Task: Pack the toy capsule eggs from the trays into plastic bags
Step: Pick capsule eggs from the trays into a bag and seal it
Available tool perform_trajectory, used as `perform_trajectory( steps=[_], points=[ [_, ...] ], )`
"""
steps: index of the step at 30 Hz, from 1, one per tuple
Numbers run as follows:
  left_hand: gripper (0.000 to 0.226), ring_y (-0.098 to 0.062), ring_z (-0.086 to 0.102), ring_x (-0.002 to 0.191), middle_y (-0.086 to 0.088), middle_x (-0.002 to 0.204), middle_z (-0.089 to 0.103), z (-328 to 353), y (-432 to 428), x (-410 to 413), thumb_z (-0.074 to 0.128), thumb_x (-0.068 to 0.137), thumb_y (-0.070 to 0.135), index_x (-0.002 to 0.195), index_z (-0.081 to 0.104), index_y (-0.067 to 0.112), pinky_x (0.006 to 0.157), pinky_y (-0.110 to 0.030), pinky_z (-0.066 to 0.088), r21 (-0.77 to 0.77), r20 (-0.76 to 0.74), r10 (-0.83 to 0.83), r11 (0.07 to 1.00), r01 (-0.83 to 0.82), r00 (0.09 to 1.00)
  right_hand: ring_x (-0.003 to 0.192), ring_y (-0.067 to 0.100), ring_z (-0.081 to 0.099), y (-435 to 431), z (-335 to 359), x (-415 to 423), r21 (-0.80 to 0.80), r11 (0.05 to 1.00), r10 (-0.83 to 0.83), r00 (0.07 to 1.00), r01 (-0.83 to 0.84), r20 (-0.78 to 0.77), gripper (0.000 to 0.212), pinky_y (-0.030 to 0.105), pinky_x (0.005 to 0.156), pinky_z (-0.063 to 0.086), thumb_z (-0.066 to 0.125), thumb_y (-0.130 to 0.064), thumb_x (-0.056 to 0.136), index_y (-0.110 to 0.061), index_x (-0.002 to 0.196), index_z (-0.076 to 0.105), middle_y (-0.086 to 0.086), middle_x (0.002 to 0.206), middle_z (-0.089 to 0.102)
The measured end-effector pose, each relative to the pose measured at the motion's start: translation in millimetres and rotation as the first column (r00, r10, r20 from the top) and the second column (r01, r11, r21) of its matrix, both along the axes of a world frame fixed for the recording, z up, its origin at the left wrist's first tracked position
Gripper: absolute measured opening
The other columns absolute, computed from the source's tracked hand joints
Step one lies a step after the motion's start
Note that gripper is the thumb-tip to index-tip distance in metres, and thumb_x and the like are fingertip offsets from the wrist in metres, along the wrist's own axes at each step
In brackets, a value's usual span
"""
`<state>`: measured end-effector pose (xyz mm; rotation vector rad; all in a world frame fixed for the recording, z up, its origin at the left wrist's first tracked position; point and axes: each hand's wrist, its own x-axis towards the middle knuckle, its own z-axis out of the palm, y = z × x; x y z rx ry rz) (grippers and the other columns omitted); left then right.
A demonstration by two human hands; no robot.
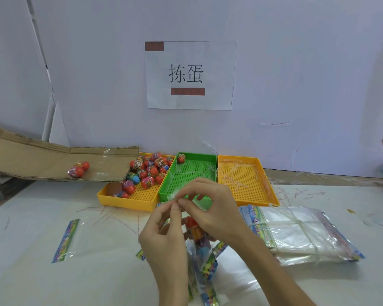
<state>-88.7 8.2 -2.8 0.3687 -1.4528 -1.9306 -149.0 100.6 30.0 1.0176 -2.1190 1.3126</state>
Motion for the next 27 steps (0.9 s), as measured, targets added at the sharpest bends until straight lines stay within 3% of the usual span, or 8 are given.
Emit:
perform_trajectory(
  steps=[5,9,14,16,21,27],
  points=[
    [0.022,-0.021,0.075,0.085,0.015,0.085,0.076,-3.6,-0.3,-2.6,0.069,0.095,0.023,0.084,0.075,0.041,0.071,-0.047,0.064,-0.073,-0.006,0.019,0.997,-0.019,1.000,0.084,0.012,0.065,-1.4,-0.6,-0.2,0.017,1.000,-0.003,1.000,0.003,0.017,0.010,0.012,0.070,0.043,0.074,-0.014,0.088,-0.021,0.092,0.079,-0.012,0.091,0.071],
    [0.029,-0.006,0.071,0.083,0.030,0.084,0.070,-1.3,0.9,-0.7,0.067,0.096,0.021,0.086,0.068,0.048,0.062,-0.018,0.058,-0.208,-0.024,0.051,0.977,-0.055,0.998,0.084,0.014,0.065,-1.1,-0.1,0.3,0.015,1.000,0.004,0.999,-0.005,0.053,0.009,0.019,0.067,0.048,0.075,-0.017,0.088,-0.022,0.093,0.080,-0.012,0.094,0.070],
    [0.036,0.008,0.065,0.081,0.043,0.083,0.063,4.4,4.1,3.2,0.066,0.096,0.016,0.087,0.060,0.050,0.057,-0.008,0.050,-0.393,-0.029,0.107,0.913,-0.109,0.994,0.083,0.015,0.064,2.0,3.7,0.7,-0.004,1.000,0.005,0.996,-0.004,0.091,0.006,0.024,0.066,0.050,0.079,-0.021,0.085,-0.023,0.091,0.081,-0.012,0.094,0.068],
    [0.037,0.011,0.064,0.083,0.045,0.082,0.062,5.1,4.3,3.6,0.066,0.096,0.014,0.088,0.060,0.050,0.057,-0.006,0.048,-0.425,-0.029,0.117,0.897,-0.118,0.993,0.083,0.015,0.063,2.5,4.5,0.9,-0.003,1.000,-0.004,0.996,0.004,0.088,0.007,0.023,0.067,0.050,0.081,-0.019,0.085,-0.022,0.091,0.081,-0.011,0.094,0.067],
    [0.033,0.001,0.068,0.078,0.034,0.085,0.066,3.4,5.5,3.8,0.064,0.098,0.019,0.089,0.062,0.050,0.057,-0.014,0.053,-0.443,-0.032,0.097,0.891,-0.101,0.995,0.091,0.014,0.061,1.9,3.9,0.3,0.015,1.000,-0.017,0.998,0.016,0.061,0.007,0.018,0.070,0.046,0.080,-0.014,0.084,-0.020,0.088,0.081,-0.009,0.094,0.064],
    [0.025,0.002,0.067,0.076,0.030,0.080,0.067,1.8,5.8,3.5,0.065,0.098,0.016,0.090,0.067,0.040,0.050,-0.008,0.046,-0.453,-0.030,0.081,0.887,-0.085,0.996,0.085,0.010,0.059,-1.1,0.9,-1.6,0.036,0.999,-0.021,0.999,0.020,0.031,0.007,0.014,0.070,0.042,0.072,-0.010,0.089,-0.015,0.087,0.075,-0.010,0.094,0.062]
  ],
)
